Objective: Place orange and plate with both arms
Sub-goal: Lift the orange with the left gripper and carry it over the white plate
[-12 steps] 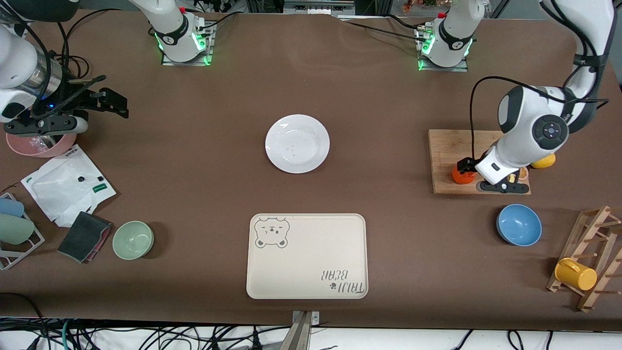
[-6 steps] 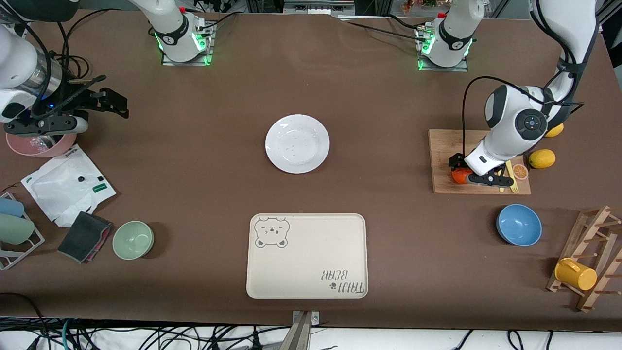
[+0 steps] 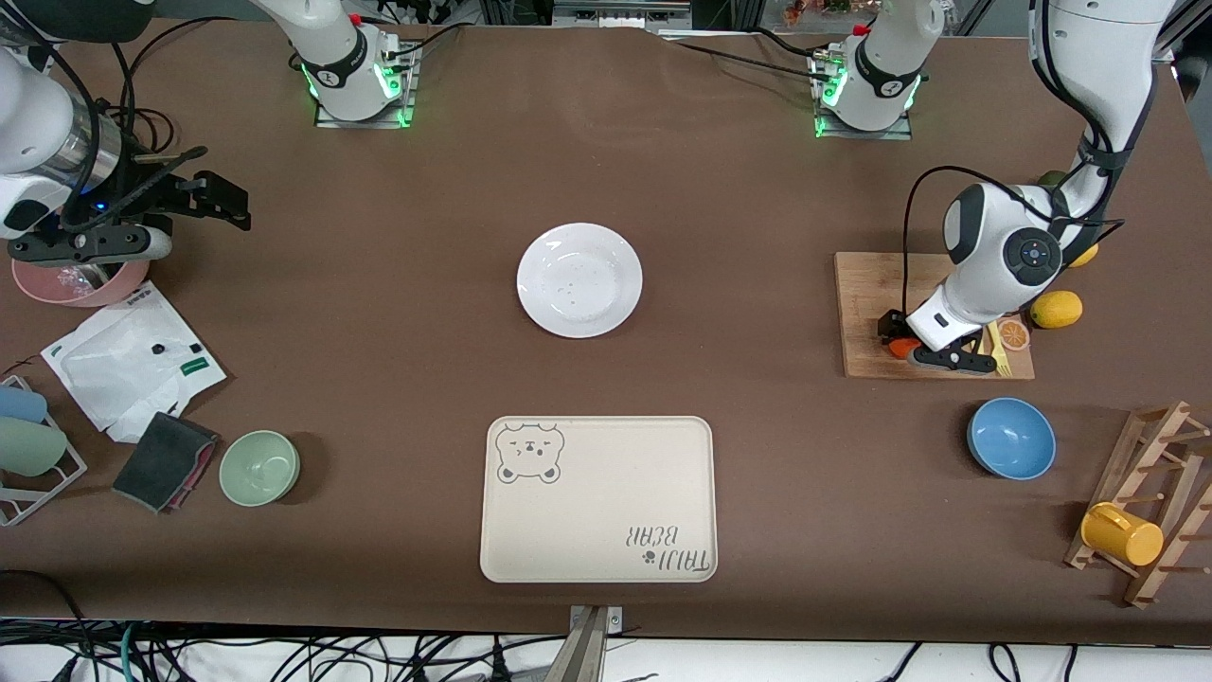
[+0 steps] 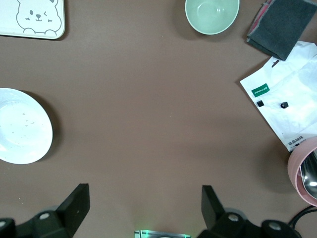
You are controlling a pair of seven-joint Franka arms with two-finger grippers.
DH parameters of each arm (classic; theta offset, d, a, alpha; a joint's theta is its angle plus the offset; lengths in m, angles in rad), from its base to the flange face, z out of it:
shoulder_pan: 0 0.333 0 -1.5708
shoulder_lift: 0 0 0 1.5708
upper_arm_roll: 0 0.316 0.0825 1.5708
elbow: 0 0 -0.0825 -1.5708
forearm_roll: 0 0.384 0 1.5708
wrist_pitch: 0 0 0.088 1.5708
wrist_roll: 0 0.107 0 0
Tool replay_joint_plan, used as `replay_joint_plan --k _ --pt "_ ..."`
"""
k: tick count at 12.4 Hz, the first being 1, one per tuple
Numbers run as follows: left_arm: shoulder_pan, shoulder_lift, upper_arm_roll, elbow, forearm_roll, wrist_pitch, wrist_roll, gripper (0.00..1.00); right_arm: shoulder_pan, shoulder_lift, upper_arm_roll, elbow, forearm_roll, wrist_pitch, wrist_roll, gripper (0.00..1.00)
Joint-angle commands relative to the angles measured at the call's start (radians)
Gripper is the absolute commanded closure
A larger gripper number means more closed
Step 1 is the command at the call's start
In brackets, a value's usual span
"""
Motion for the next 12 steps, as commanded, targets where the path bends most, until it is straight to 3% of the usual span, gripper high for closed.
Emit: replay_joint_plan --k 1,4,6,9,12 --pt "0.009 0.002 -0.006 0.004 0.019 0.008 0.017 0.66 0.001 -0.017 -0.001 -0.011 0.004 0.000 -0.004 0.00" --pt "-0.002 -0.060 -0.043 0.022 0.017 -0.033 -0.017 0.68 0.001 -0.017 -0.003 -0.011 0.004 0.003 -0.004 0.00" --pt "-0.002 -0.102 -0.105 0.077 0.016 -0.160 -0.106 0.67 0.001 -0.016 -0.001 -0.011 0.002 0.004 -0.004 0.00" --pt "-0.004 -0.108 -0.236 0.233 0.016 -0.448 -0.322 0.64 0.001 -0.014 -0.002 -0.011 0.001 0.001 -0.005 0.00" --pt "-0.010 -0.091 -0.392 0.285 0.010 -0.494 -0.605 0.56 0.001 -0.013 -0.001 -0.011 0.002 0.004 -0.005 0.00"
